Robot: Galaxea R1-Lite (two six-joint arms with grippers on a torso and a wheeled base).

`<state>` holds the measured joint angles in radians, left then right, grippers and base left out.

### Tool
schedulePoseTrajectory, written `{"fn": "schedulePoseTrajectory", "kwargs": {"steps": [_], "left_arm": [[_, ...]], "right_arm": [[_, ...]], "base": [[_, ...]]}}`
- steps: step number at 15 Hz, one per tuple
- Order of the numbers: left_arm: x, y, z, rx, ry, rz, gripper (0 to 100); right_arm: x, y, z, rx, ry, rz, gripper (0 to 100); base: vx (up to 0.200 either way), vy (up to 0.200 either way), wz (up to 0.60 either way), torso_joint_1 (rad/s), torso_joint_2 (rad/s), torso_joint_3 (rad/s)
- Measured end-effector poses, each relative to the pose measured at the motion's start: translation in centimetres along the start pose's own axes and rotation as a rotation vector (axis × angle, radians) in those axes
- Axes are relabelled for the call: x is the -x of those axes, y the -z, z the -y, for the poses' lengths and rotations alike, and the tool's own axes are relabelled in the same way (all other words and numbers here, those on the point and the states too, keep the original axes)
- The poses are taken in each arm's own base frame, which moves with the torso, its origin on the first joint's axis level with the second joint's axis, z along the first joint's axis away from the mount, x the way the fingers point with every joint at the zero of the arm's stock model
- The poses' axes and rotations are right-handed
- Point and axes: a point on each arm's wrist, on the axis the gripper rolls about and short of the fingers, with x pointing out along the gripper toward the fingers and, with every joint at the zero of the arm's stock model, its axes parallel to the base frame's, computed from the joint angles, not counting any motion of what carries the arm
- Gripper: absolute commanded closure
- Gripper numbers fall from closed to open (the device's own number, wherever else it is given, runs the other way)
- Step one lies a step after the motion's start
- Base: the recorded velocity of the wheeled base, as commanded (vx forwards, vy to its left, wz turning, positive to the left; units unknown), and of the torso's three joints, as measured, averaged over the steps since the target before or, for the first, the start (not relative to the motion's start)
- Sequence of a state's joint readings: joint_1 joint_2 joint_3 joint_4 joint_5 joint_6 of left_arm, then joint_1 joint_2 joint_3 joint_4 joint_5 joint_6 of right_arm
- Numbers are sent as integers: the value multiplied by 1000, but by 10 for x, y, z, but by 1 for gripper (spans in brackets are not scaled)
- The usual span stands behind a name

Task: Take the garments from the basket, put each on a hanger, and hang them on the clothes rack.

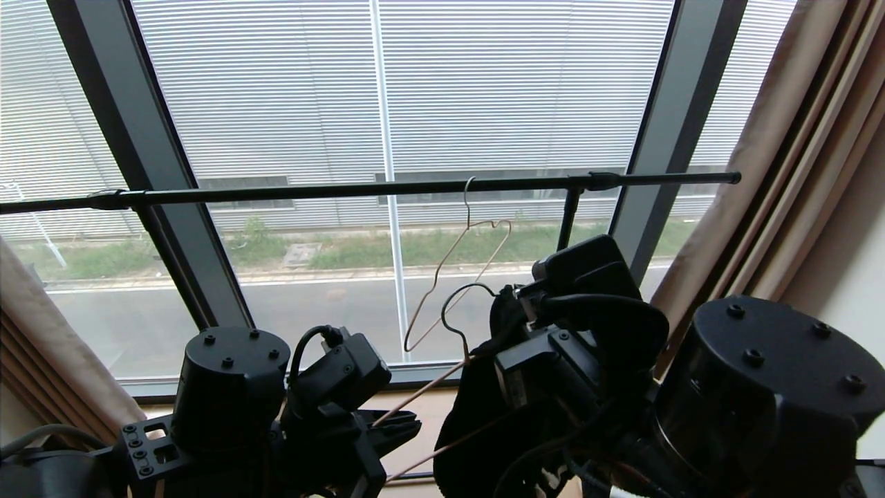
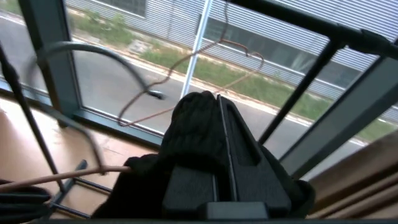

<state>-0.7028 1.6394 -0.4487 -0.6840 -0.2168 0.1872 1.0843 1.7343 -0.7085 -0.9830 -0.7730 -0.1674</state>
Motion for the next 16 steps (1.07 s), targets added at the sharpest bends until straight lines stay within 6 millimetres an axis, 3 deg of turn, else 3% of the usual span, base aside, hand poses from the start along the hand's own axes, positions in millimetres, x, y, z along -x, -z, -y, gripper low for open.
{"fn": "schedulePoseTrajectory", "kwargs": {"steps": [3,6,7,12,16], "left_arm": [[0,1,0,9,-1,-4,100],[0,-3,-1,12,-11,50,100],[1,-2,-1,17,-11,52,100],[1,-3,0,8,-12,85,100],[1,-2,3,-1,-6,103,100]], "right_arm": [[3,-3,-14,-47,-25,55,100],[2,1,-15,-41,-26,46,100],[0,3,-12,-43,-17,44,0],[-6,2,27,-60,94,41,0],[-7,4,32,-61,107,38,0]], "base": [[0,0,0,0,0,0],[0,0,0,0,0,0],[0,0,0,0,0,0],[0,0,0,0,0,0],[0,0,0,0,0,0]]}}
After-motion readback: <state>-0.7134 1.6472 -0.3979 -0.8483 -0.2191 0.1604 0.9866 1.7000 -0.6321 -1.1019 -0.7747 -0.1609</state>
